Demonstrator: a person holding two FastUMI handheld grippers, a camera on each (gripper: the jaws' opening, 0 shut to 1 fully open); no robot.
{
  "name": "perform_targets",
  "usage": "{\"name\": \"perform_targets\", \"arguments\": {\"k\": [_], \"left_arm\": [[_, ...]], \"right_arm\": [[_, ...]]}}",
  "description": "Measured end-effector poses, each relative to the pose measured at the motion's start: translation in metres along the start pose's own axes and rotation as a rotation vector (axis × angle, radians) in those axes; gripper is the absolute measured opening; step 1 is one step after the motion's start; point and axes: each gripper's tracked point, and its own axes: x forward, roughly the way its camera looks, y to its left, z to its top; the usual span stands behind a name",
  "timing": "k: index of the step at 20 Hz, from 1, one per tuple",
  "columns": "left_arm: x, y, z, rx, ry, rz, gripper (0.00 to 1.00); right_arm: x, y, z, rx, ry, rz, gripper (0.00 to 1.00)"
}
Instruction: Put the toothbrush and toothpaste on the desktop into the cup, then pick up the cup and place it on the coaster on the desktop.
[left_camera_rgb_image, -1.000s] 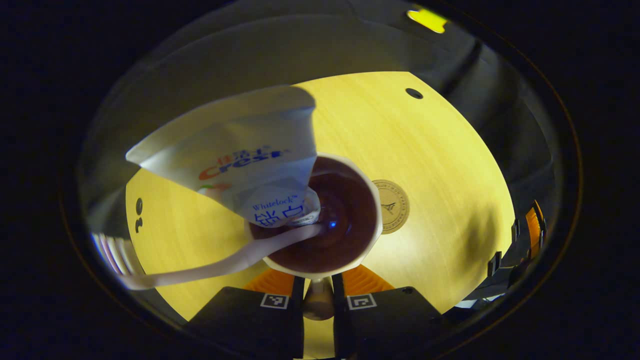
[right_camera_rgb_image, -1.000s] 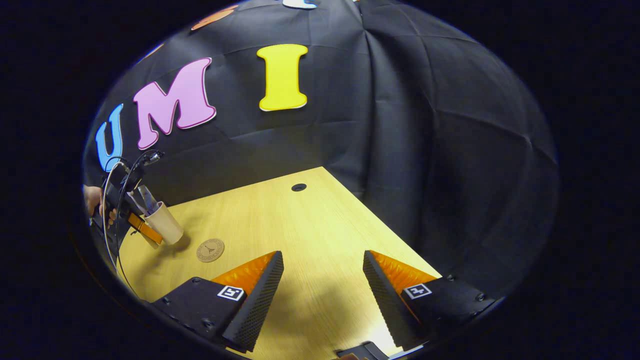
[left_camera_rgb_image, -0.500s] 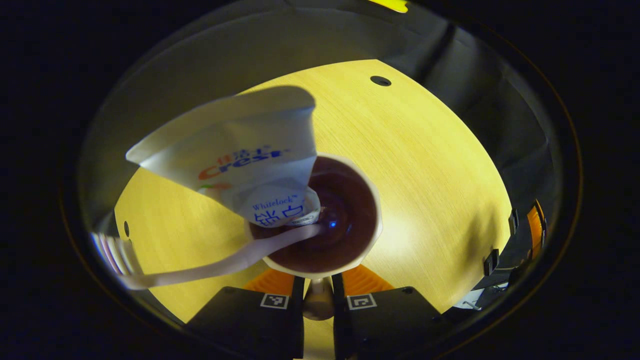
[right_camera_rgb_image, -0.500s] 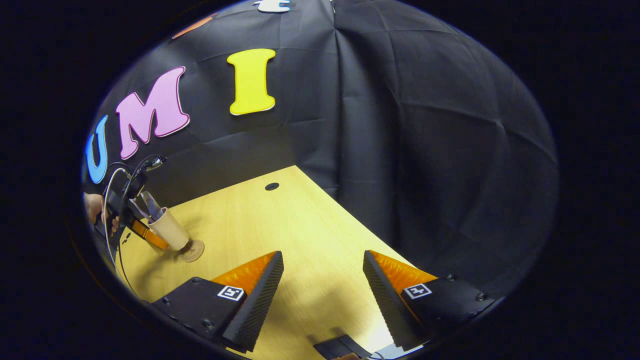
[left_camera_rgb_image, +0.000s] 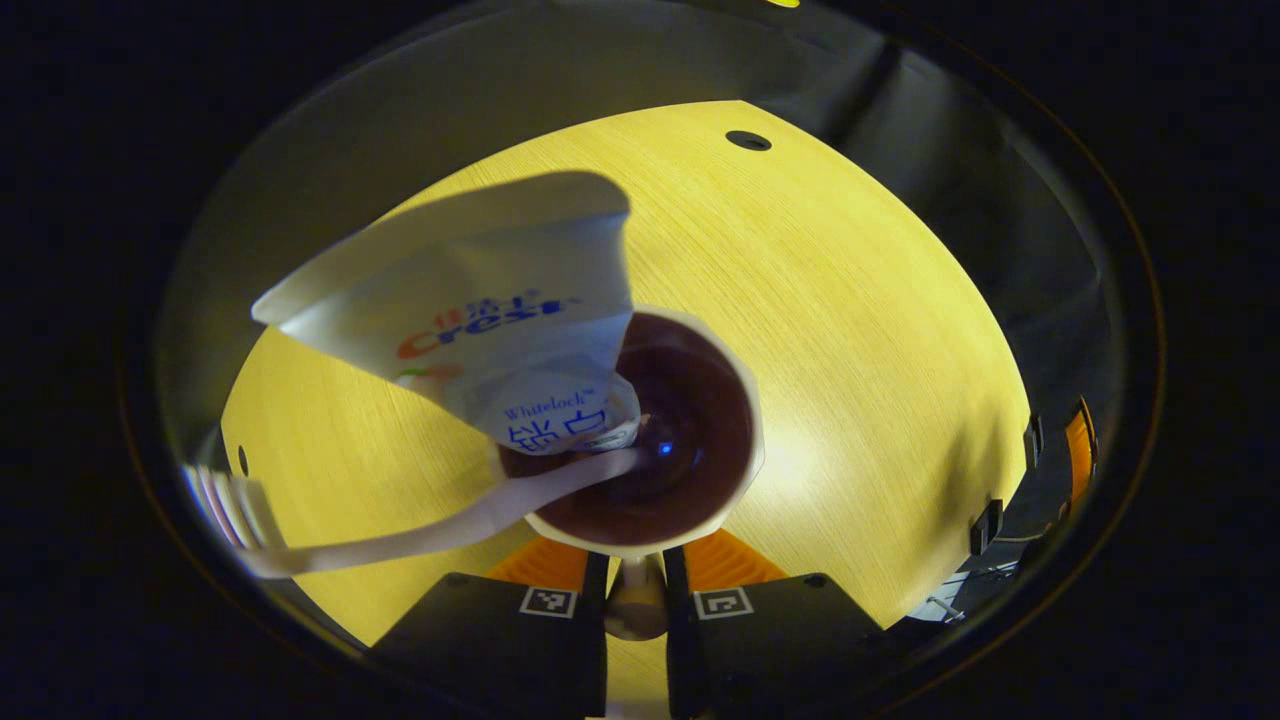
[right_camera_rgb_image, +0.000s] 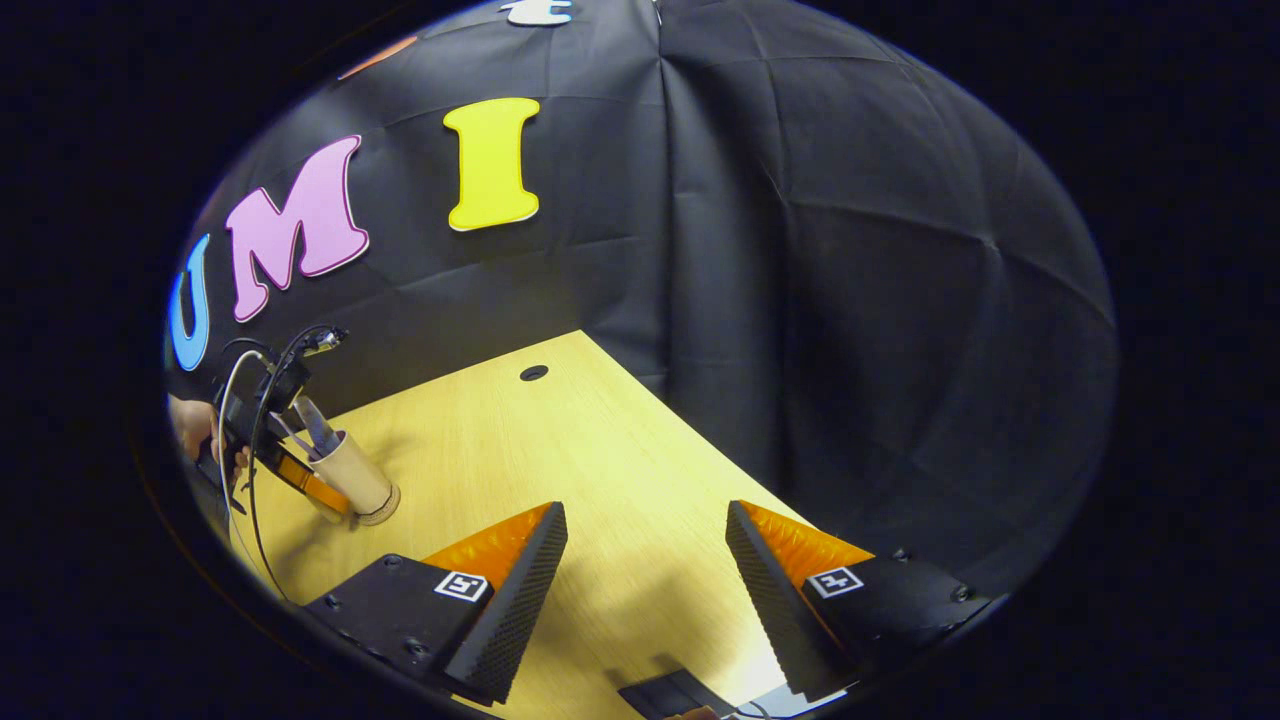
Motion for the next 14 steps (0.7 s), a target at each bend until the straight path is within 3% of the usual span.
{"name": "perform_targets", "arguments": {"k": [4, 5, 7, 8, 9, 10, 14], "left_arm": [[0.002, -0.002, -0.002, 0.014, 0.003, 0.010, 0.29], [0.003, -0.003, -0.003, 0.019, 0.006, 0.012, 0.34], [0.004, -0.005, -0.005, 0.031, 0.008, 0.010, 0.31], [0.003, -0.007, -0.004, 0.041, -0.002, 0.008, 0.39], [0.003, -0.008, -0.004, 0.043, -0.004, 0.006, 0.35], [0.002, -0.012, -0.003, 0.038, -0.015, -0.008, 0.44], [-0.017, -0.004, -0.001, 0.022, -0.084, 0.016, 0.99]], "right_arm": [[0.000, 0.005, -0.006, -0.006, 0.011, 0.008, 0.98], [-0.001, 0.006, -0.008, -0.005, 0.014, 0.010, 0.99], [0.000, 0.011, -0.009, -0.004, 0.018, 0.017, 0.99], [0.000, 0.013, -0.009, -0.006, 0.017, 0.021, 0.99], [-0.001, 0.016, -0.008, -0.009, 0.015, 0.026, 0.99], [-0.001, 0.019, -0.007, -0.015, 0.012, 0.033, 0.99], [-0.002, 0.033, -0.001, -0.037, 0.002, 0.065, 0.98]]}}
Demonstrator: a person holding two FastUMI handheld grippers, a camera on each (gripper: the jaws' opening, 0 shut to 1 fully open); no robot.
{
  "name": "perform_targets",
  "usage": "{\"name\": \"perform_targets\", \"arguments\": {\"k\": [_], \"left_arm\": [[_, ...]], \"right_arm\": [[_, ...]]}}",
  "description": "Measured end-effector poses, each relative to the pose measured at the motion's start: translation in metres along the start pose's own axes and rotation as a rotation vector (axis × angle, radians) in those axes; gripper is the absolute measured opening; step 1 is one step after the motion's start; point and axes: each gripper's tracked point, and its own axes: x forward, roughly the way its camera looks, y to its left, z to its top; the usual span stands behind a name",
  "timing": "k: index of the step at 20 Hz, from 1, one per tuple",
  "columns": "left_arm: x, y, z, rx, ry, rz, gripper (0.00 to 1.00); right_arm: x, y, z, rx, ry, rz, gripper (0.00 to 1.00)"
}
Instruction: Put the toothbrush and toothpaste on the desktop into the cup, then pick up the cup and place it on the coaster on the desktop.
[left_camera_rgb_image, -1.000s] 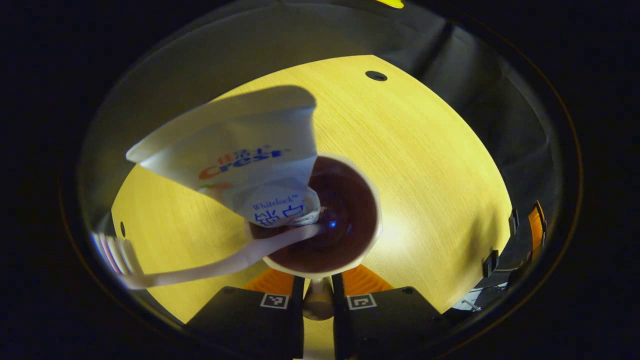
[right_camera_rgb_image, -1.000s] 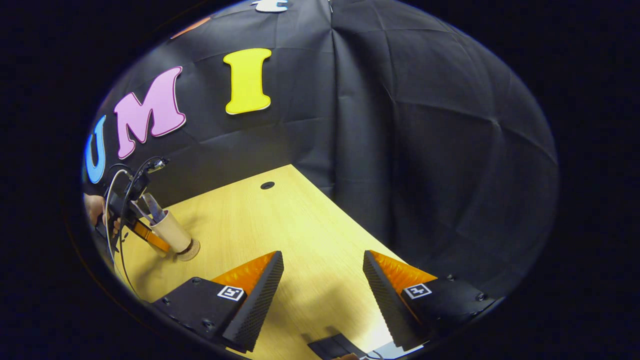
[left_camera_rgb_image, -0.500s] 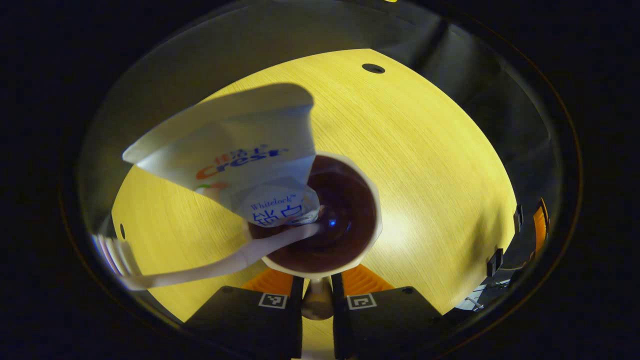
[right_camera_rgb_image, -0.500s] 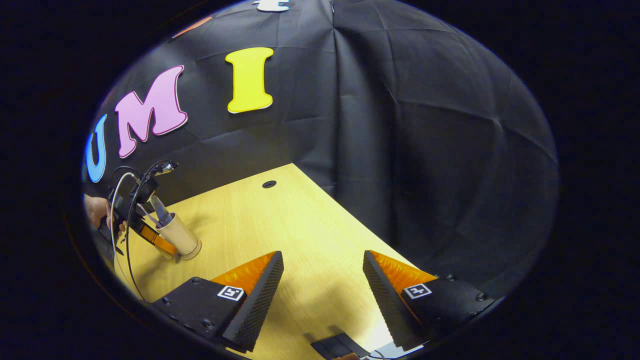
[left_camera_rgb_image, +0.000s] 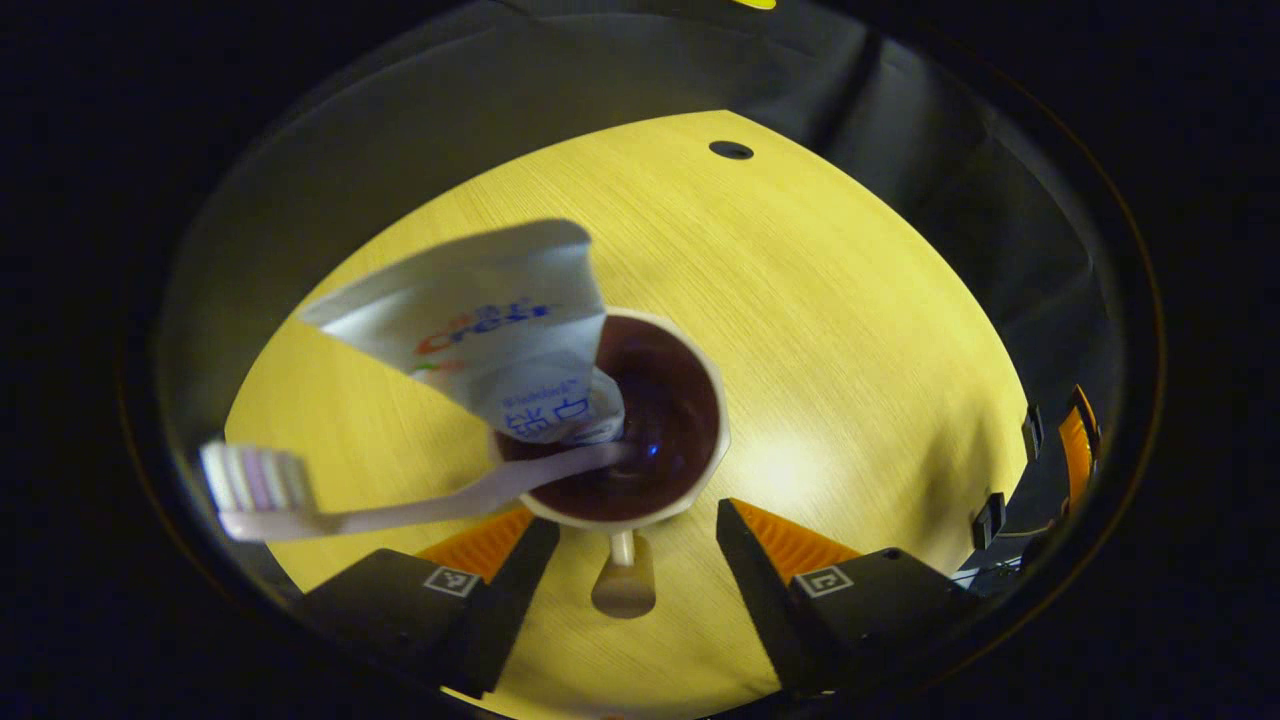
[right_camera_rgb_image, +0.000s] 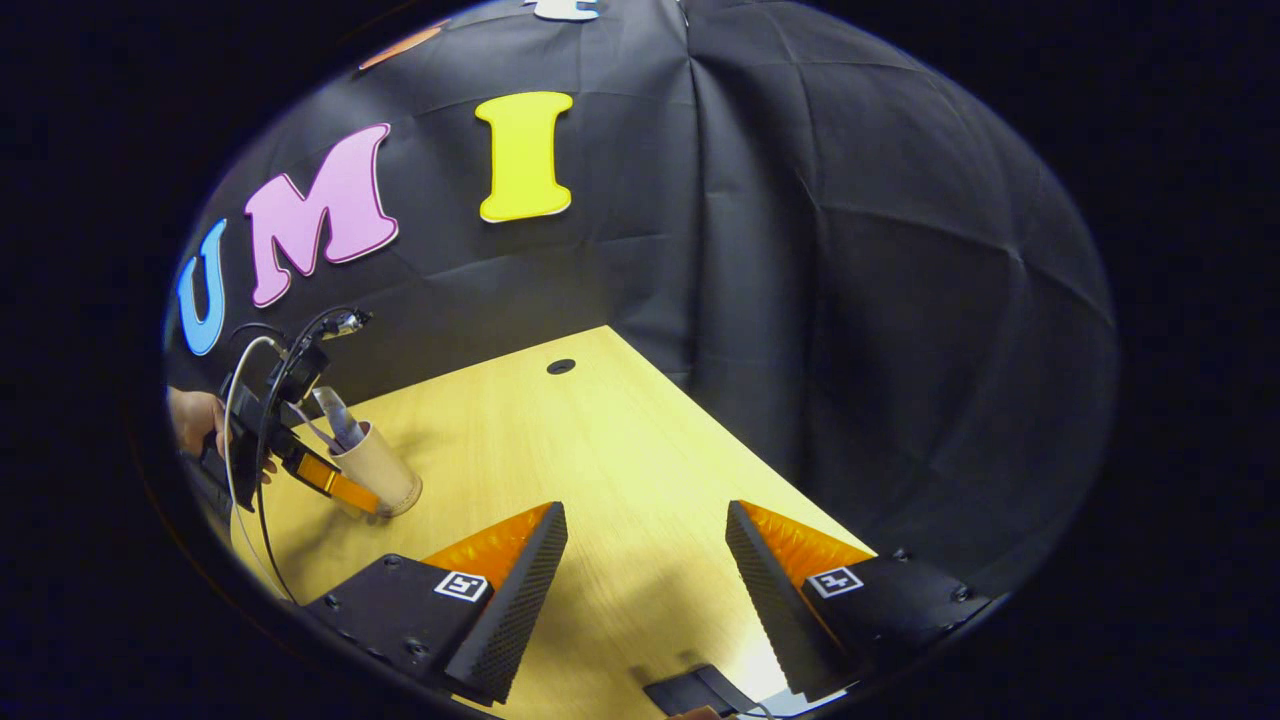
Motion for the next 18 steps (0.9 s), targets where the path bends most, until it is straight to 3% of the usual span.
{"name": "perform_targets", "arguments": {"k": [7, 10, 18], "left_arm": [[-0.081, 0.007, -0.023, -0.138, -0.203, -0.018, 0.99], [-0.131, 0.019, -0.039, -0.214, -0.365, 0.015, 0.99], [-0.285, 0.055, -0.121, -0.357, -0.840, 0.257, 0.98]], "right_arm": [[0.002, 0.049, 0.019, -0.050, -0.017, 0.104, 0.98], [-0.006, 0.079, 0.031, -0.080, -0.030, 0.160, 0.99], [-0.065, 0.177, 0.053, -0.152, -0.064, 0.336, 0.98]]}}
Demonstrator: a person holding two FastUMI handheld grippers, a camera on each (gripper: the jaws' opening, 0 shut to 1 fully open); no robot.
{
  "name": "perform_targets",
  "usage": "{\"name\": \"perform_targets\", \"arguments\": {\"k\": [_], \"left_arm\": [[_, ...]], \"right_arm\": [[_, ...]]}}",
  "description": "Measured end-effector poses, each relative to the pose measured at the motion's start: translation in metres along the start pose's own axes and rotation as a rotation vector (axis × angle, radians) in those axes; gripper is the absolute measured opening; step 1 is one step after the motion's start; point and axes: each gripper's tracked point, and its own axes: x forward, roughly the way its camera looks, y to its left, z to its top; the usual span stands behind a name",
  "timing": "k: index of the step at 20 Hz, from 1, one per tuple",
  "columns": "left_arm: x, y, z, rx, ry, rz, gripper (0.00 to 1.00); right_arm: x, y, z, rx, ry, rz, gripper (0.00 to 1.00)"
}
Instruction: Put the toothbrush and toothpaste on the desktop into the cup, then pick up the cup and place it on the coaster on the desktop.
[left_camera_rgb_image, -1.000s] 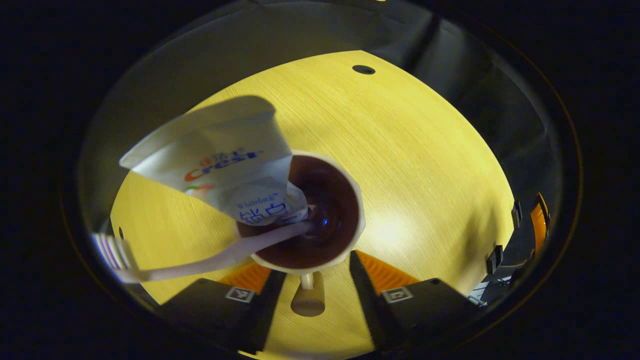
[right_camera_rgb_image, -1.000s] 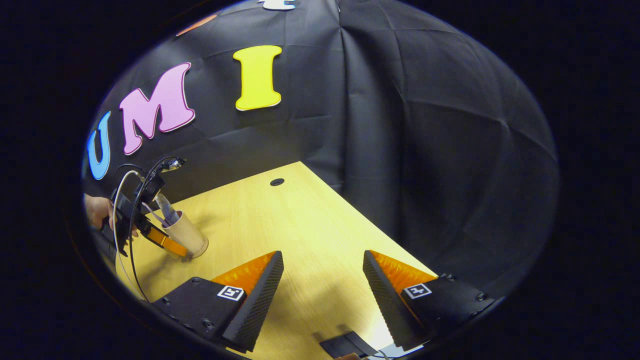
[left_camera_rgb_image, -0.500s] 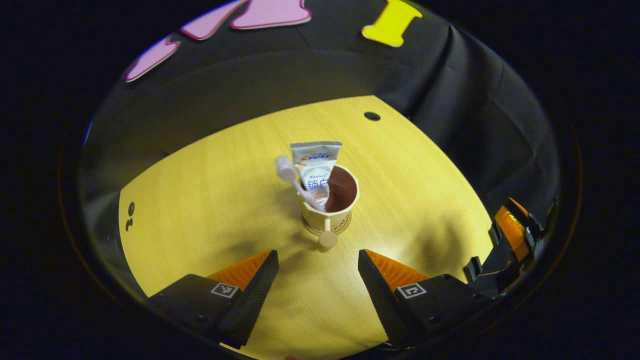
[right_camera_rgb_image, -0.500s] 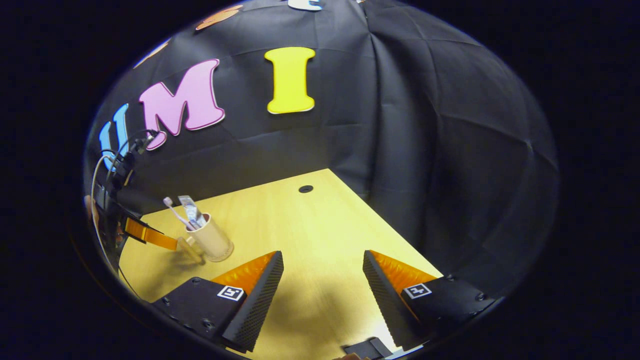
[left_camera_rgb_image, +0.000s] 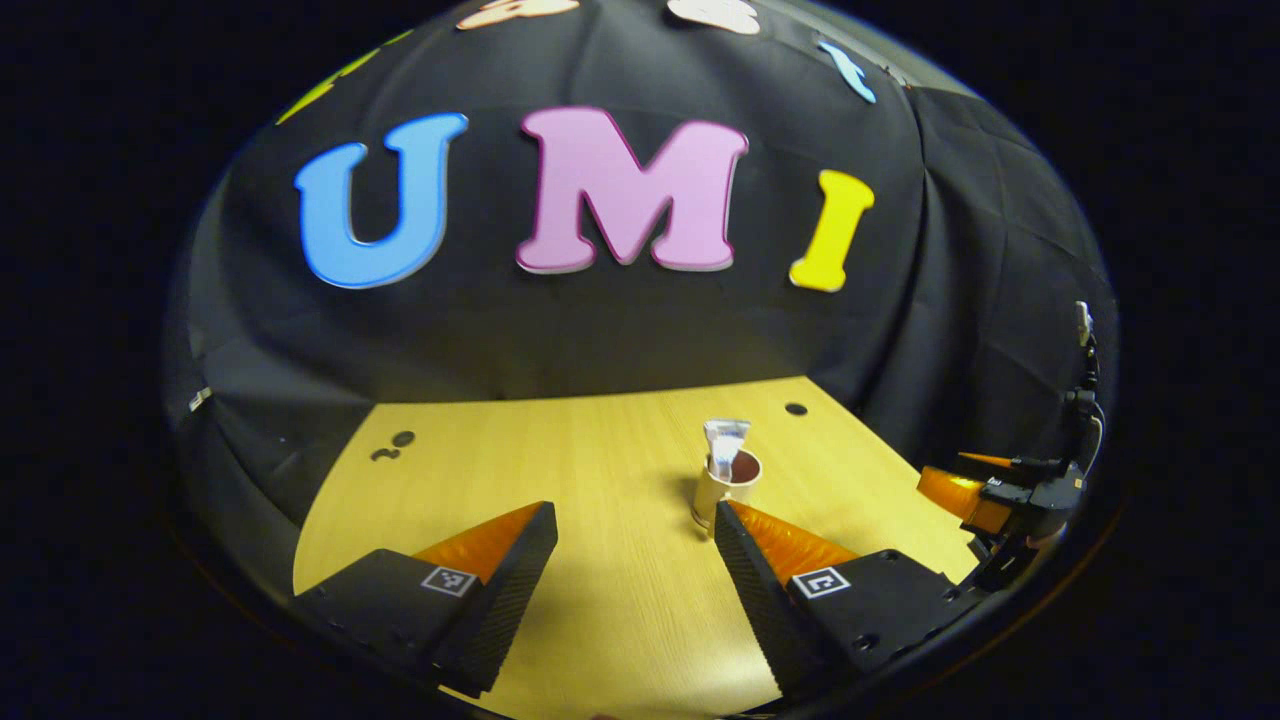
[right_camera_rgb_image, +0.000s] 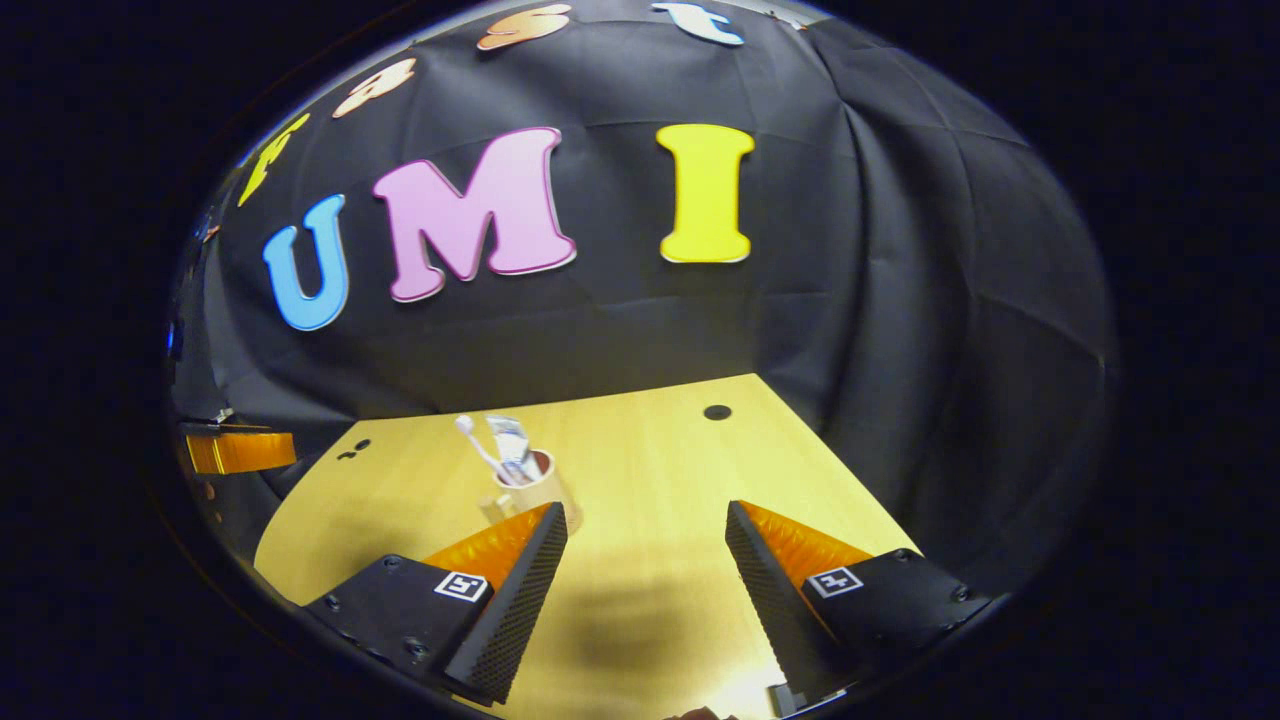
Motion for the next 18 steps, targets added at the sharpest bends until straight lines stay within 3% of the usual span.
{"name": "perform_targets", "arguments": {"k": [4, 9, 14, 18], "left_arm": [[-0.081, 0.033, 0.013, -0.072, -0.186, 0.116, 0.98], [-0.153, 0.075, 0.008, -0.169, -0.289, 0.225, 0.97], [-0.176, 0.106, 0.001, -0.188, -0.317, 0.298, 0.97], [-0.176, 0.105, 0.007, -0.139, -0.336, 0.293, 0.98]], "right_arm": [[-0.023, 0.049, 0.013, -0.053, 0.003, 0.075, 0.98], [-0.039, 0.101, 0.027, -0.112, -0.013, 0.149, 0.98], [-0.049, 0.138, 0.034, -0.138, -0.039, 0.198, 0.98], [-0.052, 0.152, 0.039, -0.139, -0.053, 0.219, 0.99]]}}
